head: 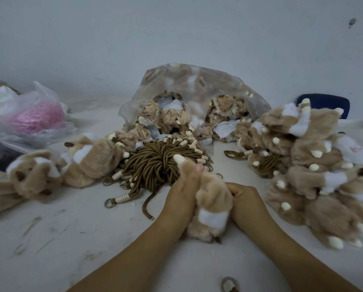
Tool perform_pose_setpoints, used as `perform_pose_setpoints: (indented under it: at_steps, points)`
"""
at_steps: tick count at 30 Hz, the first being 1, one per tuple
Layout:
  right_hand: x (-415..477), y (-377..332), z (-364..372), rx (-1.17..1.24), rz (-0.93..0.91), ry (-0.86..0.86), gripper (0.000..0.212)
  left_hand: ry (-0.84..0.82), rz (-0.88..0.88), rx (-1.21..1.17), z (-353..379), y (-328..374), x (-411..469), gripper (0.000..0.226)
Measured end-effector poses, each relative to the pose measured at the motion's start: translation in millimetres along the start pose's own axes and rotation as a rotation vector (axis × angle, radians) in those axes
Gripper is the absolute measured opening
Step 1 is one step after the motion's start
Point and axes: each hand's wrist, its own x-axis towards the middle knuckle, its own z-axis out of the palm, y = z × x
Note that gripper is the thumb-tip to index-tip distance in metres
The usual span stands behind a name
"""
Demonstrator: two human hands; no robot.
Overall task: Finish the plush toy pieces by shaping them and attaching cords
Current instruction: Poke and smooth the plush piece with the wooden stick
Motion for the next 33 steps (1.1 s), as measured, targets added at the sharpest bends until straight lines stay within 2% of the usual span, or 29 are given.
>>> perform_pose_setpoints:
  at_steps: [1, 4, 7, 9, 11, 14, 16, 19, 23, 28, 33]
  points:
    - [2.6, 3.5, -0.9, 0.042, 0.018, 0.043, 0.012, -0.021, -0.005, 0.008, -0.4, 0.5, -0.5, 0.039]
    - [3.8, 5.5, -10.2, 0.204, 0.082, 0.137, 0.011, -0.062, -0.056, 0.074, -2.5, 2.8, 2.1, 0.042]
    - [6.2, 14.2, -18.8, 0.21, 0.15, 0.161, 0.033, -0.082, -0.084, 0.13, -3.7, 4.4, 2.0, 0.045]
    - [6.3, 14.3, -24.6, 0.15, 0.142, 0.184, 0.05, -0.024, -0.051, 0.147, -5.9, 6.9, 1.7, 0.048]
    - [5.2, 10.0, -30.5, 0.033, 0.098, 0.187, 0.065, 0.106, 0.01, 0.11, -12.3, 11.3, 4.9, 0.044]
    - [3.8, 3.8, -38.5, -0.225, 0.044, 0.106, 0.072, 0.281, 0.118, 0.083, -24.2, 14.8, 10.9, 0.042]
    - [3.4, 2.4, -42.1, -0.289, 0.014, 0.042, 0.075, 0.315, 0.178, 0.08, -28.9, 14.2, 12.3, 0.036]
    - [2.1, -1.3, -39.8, -0.321, -0.029, -0.05, 0.071, 0.274, 0.2, 0.128, -27.6, 12.2, 10.7, 0.04]
    - [-2.5, -2.3, -32.5, -0.219, -0.052, -0.077, 0.042, 0.144, 0.146, 0.186, -20.6, 10.4, 6.7, 0.042]
    - [1.1, 4.3, -23.3, 0.021, -0.022, 0.032, 0.051, 0.015, 0.106, -0.039, -15.4, 9.6, 5.9, 0.042]
    - [1.6, 12.1, -17.9, 0.104, 0.072, -0.006, 0.046, -0.107, -0.005, -0.008, -9.1, 6.9, 1.6, 0.034]
